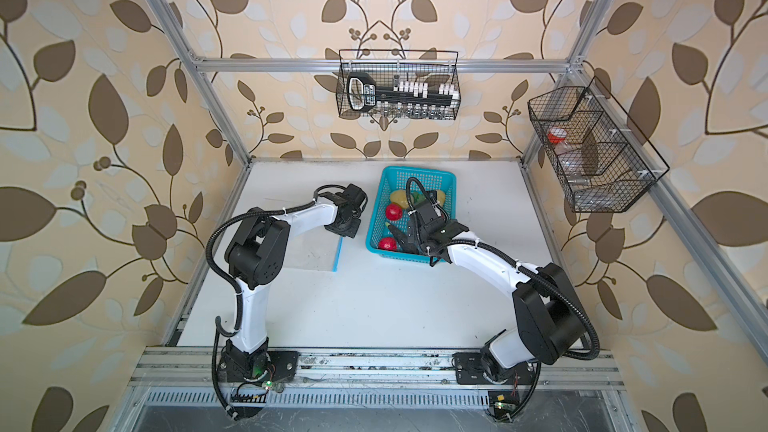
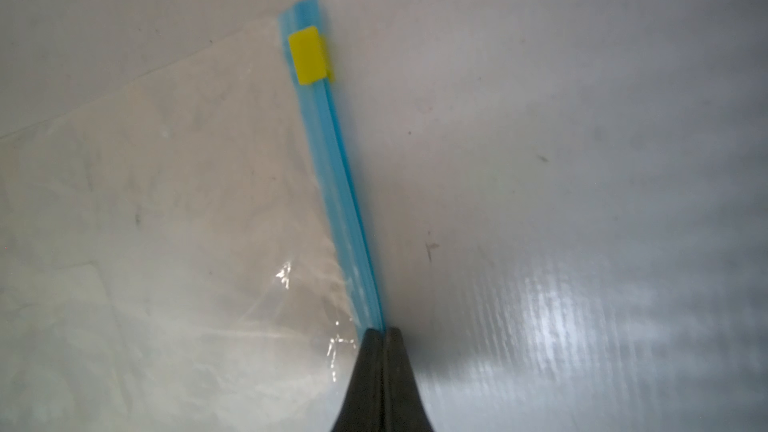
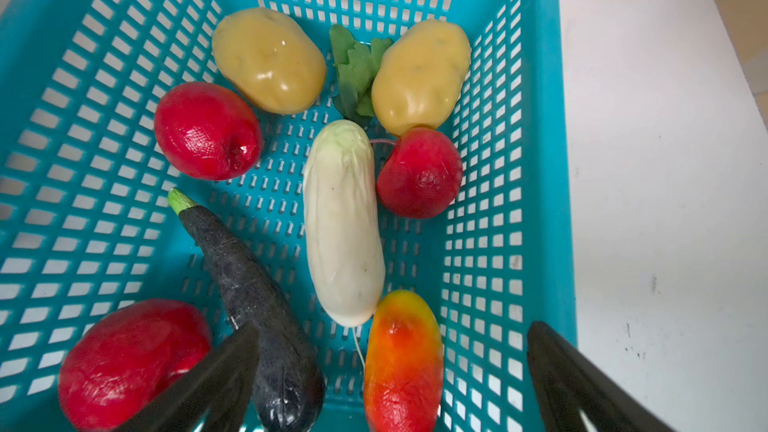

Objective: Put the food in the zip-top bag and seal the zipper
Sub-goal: 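Lower the left gripper onto the blue zipper while the right hovers over the basket, then pinch and lift one zipper lip with the left gripper while the right approaches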

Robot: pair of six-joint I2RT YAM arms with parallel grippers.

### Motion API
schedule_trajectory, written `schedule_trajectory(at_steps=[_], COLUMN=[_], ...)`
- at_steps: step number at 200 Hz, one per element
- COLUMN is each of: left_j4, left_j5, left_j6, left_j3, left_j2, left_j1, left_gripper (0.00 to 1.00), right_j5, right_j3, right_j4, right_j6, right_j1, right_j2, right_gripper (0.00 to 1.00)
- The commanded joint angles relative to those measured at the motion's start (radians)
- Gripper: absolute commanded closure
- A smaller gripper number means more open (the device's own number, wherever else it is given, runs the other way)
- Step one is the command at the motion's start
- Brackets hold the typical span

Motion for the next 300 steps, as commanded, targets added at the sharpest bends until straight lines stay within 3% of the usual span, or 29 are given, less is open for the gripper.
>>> schedule_trajectory(at_steps=[1,55,139,248,300], left_j4=[-0.03,-0.129,-0.253,-0.355,-0.377], left_j5=[-0.004,-0.015,-0.026,0.008,0.018], left_j6=[-0.01,-0.046,-0.021,-0.041,-0.055], left_j3=[-0.005,0.053,0.106,0.138,0.139], left_j2=[0.033,-0.067,-0.283,-0.377,-0.402], left_j1=[-0.004,-0.003,0.013,0.018,0.019], left_gripper=[1.0,1.0,1.0,1.0,1.0], right_j5=[-0.006,-0.077,-0.226,-0.386,-0.43], right_j3=[0.029,0.028,0.015,0.118,0.215], right_j4=[-0.02,-0.015,0.101,0.316,0.393], right_j6=[0.018,0.053,0.191,0.324,0.416], right_j1=[0.001,0.028,0.176,0.272,0.286], right_j2=[-0.011,-0.063,-0.073,0.084,0.219], right_gripper=[0.0,0.0,0.0,0.05,0.15])
